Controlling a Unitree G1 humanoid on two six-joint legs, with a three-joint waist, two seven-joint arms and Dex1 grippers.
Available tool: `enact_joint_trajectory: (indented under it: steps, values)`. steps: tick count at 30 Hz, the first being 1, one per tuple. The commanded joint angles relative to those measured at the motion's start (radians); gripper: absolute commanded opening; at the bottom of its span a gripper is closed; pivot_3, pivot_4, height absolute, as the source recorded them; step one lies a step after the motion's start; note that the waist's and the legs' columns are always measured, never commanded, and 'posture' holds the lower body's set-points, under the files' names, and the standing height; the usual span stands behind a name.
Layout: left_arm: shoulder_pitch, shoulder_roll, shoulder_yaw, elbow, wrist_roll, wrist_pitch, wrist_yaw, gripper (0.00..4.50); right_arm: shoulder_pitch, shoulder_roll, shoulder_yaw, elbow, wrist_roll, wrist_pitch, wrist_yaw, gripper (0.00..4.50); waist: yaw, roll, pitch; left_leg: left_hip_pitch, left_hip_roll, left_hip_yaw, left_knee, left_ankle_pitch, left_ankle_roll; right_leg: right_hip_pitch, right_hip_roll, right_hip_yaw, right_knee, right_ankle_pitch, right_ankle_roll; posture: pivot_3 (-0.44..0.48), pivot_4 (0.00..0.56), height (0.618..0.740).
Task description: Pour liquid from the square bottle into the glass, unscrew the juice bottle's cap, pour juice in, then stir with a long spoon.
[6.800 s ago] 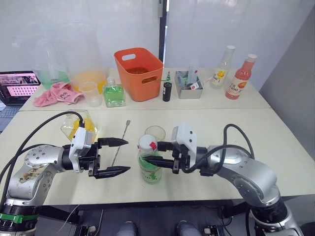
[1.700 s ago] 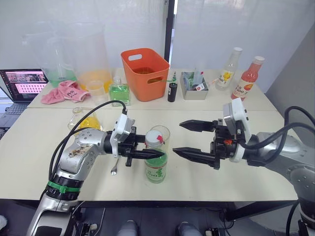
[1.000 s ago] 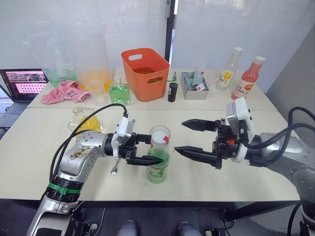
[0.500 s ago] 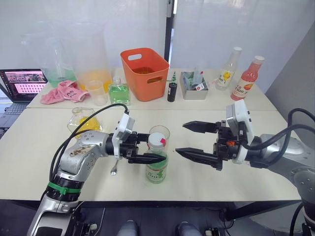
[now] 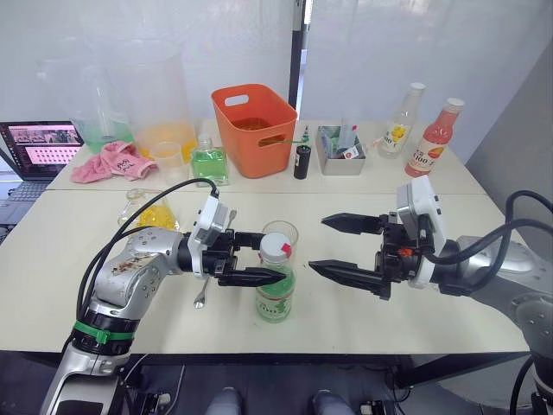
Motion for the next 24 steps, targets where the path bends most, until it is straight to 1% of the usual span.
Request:
enact_joint_trajectory:
  steps: [1,2,9,12,18,21,24]
  values:
    - [-0.001,0.003,0.001,-0.019,0.002,-0.014,-0.01,2.09,-0.007,-0.013,-0.022,-0.021,-0.001,-0.003,0.003,4.5,0.0,0.0,0.0,0.0,0.0,0.0,0.0,0.0,0.0,0.0,0.0,0.0,0.0,0.0,0.0,0.0,0.15,0.739]
    - [0.0,0.004,-0.001,-0.019,0.005,-0.016,-0.012,1.79,-0.008,-0.013,-0.022,-0.021,-0.002,-0.003,0.003,4.5,0.0,0.0,0.0,0.0,0.0,0.0,0.0,0.0,0.0,0.0,0.0,0.0,0.0,0.0,0.0,0.0,0.15,0.739]
    - [0.004,0.005,-0.005,-0.014,0.02,-0.036,-0.018,1.79,-0.017,-0.008,-0.016,-0.025,-0.004,-0.002,0.0,4.5,0.0,0.0,0.0,0.0,0.0,0.0,0.0,0.0,0.0,0.0,0.0,0.0,0.0,0.0,0.0,0.0,0.15,0.739]
    - [0.002,0.002,-0.003,-0.01,0.029,-0.049,-0.017,1.79,-0.046,0.006,-0.001,-0.03,0.002,-0.001,-0.016,4.5,-0.001,0.0,0.0,0.0,0.0,0.0,0.0,0.0,0.0,0.0,0.0,0.0,0.0,0.0,0.0,0.0,0.15,0.739]
    - [-0.005,-0.005,-0.002,0.009,0.049,-0.085,-0.02,1.79,-0.186,0.114,0.126,-0.034,0.016,0.026,-0.069,4.5,-0.004,0.0,0.0,0.0,0.0,0.0,-0.001,0.0,0.0,0.0,0.001,0.0,0.0,0.0,0.0,0.0,0.15,0.739]
    - [0.0,-0.004,-0.005,0.009,0.055,-0.094,-0.028,1.79,-0.24,0.175,0.199,0.003,-0.042,0.036,-0.086,4.5,-0.004,0.0,0.0,0.0,0.0,0.0,-0.001,0.0,0.0,-0.001,0.0,0.0,0.0,0.0,0.0,0.0,0.15,0.739]
    - [0.003,-0.003,-0.006,0.006,0.056,-0.095,-0.029,1.79,-0.257,0.209,0.219,0.025,-0.069,0.04,-0.092,4.5,0.0,0.0,0.0,-0.001,0.0,0.0,0.0,0.0,0.0,-0.001,0.0,0.0,0.0,0.0,0.0,0.0,0.15,0.739]
